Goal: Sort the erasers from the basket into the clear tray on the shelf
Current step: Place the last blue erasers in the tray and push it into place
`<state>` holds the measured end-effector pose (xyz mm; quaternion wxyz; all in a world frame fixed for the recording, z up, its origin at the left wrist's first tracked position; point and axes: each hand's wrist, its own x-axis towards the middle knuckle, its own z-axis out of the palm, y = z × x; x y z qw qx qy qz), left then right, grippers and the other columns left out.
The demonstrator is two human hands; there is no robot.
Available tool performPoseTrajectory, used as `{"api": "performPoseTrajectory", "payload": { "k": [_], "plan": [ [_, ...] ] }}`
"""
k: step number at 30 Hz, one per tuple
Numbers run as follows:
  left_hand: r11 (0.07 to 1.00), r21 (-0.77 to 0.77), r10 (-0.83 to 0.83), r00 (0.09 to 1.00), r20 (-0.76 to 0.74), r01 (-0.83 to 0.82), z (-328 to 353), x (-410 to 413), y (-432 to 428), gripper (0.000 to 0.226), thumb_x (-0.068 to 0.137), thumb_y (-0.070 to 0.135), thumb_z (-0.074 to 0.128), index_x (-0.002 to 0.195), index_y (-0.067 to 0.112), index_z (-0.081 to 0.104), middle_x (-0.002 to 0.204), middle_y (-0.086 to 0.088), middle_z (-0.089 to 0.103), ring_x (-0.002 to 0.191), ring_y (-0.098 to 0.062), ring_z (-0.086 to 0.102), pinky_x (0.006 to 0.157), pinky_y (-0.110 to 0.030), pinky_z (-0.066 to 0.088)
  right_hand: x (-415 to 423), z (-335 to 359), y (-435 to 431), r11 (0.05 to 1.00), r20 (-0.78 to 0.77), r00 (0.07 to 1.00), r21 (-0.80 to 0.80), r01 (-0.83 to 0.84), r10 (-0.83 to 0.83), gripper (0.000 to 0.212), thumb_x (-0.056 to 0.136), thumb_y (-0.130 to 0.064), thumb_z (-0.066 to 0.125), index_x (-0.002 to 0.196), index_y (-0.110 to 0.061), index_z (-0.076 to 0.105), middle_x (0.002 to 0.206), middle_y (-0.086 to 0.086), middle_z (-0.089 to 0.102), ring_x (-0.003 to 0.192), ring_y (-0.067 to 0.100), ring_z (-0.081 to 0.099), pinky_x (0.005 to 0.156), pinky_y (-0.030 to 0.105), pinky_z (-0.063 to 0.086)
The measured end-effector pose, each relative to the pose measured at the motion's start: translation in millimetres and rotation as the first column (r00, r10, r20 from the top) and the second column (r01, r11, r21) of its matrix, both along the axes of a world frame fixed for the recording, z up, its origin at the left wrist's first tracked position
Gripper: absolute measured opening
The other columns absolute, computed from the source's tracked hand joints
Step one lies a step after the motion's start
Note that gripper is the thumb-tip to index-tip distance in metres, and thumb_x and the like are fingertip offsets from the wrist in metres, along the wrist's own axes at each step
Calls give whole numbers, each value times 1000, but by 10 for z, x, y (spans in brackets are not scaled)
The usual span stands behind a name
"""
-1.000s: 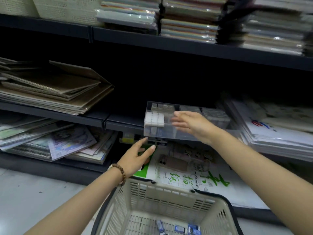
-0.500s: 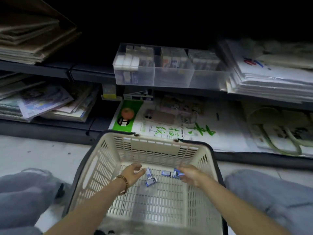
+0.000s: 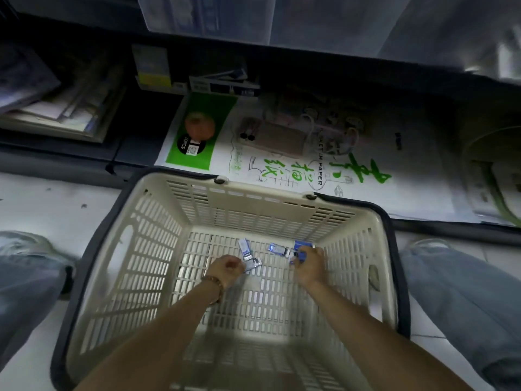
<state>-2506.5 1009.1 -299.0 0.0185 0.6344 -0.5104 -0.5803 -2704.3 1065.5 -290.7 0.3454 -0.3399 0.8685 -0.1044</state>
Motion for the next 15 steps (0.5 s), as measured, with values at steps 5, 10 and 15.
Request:
{"api": "performPoseTrajectory", "payload": {
  "k": [5,10,15],
  "plan": [
    [998,-58,16,1000,26,-14,-186,-105,31,27,76,10,75,99,2,64,78,-4,58,78,-15,52,78,-22,49,-53,-45,-13,999,-26,999,26,40,-40,32,86,-19,67,117,-9,65,122,9,62,107,23,61,79,20,43],
    [987,-159,5,992,123,14,-268,-181,62,19,68,19,81,76,16,64,77,1,64,76,-16,62,66,-20,48,-114,-68,-68,1000,10,1000,7,-8,8,28,76,-19,77,101,-9,70,113,6,51,103,21,56,83,20,42],
    [964,-190,-142,962,232,188,-239,-250,59,21,74,25,76,78,23,55,82,1,66,79,-19,63,75,-31,52,49,-134,61,989,19,993,85,-119,118,31,76,-11,74,72,-18,44,87,4,55,86,21,55,72,30,44]
  ]
}}
